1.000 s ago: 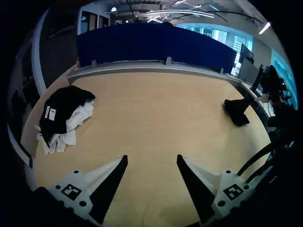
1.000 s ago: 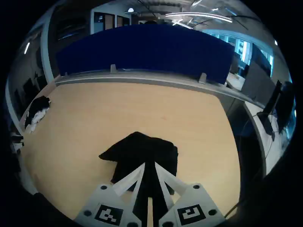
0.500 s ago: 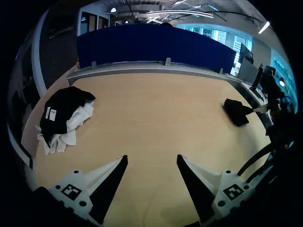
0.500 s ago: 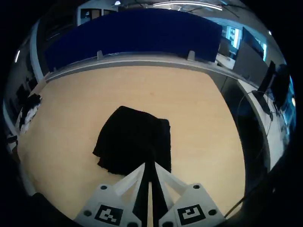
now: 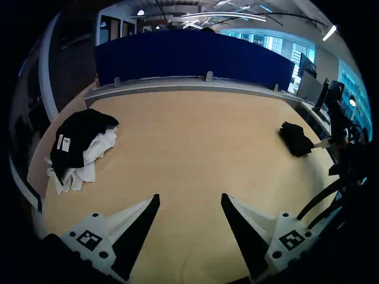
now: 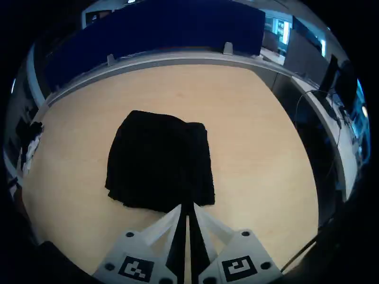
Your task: Fold towel
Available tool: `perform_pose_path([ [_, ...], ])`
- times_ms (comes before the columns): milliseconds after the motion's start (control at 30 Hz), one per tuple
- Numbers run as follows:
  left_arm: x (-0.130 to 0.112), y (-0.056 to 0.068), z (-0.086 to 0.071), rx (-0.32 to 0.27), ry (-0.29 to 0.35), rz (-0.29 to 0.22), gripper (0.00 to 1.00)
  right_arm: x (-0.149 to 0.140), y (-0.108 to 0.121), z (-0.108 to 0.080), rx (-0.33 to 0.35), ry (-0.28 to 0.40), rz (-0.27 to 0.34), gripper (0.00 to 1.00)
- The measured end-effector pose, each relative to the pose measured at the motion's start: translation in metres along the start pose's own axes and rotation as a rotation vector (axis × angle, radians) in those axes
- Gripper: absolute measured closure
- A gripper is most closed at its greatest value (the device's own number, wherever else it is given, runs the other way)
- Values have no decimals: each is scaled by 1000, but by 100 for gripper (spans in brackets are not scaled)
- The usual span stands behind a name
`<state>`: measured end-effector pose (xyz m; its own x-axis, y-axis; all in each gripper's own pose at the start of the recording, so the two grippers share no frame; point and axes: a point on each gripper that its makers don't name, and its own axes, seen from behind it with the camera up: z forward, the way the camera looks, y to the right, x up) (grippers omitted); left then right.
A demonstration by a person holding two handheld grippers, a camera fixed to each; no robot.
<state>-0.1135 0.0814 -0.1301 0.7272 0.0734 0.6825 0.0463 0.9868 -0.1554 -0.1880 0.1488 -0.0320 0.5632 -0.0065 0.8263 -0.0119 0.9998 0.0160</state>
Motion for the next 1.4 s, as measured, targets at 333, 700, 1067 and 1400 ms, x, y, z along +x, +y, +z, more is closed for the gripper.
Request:
perform_pose_path([
  [333, 1, 1, 2, 2, -1, 0, 4, 1, 2, 2, -7, 13, 26, 97],
  [700, 6, 2, 4, 1, 0, 5, 4, 1, -2, 4, 4, 17, 23, 97],
  [1067, 10, 6, 8, -8, 3, 10, 4, 41, -11, -18, 25, 91, -28, 97],
  [1400, 10, 6, 6, -8, 5, 8, 4, 19, -4, -4, 6, 27, -19, 97],
])
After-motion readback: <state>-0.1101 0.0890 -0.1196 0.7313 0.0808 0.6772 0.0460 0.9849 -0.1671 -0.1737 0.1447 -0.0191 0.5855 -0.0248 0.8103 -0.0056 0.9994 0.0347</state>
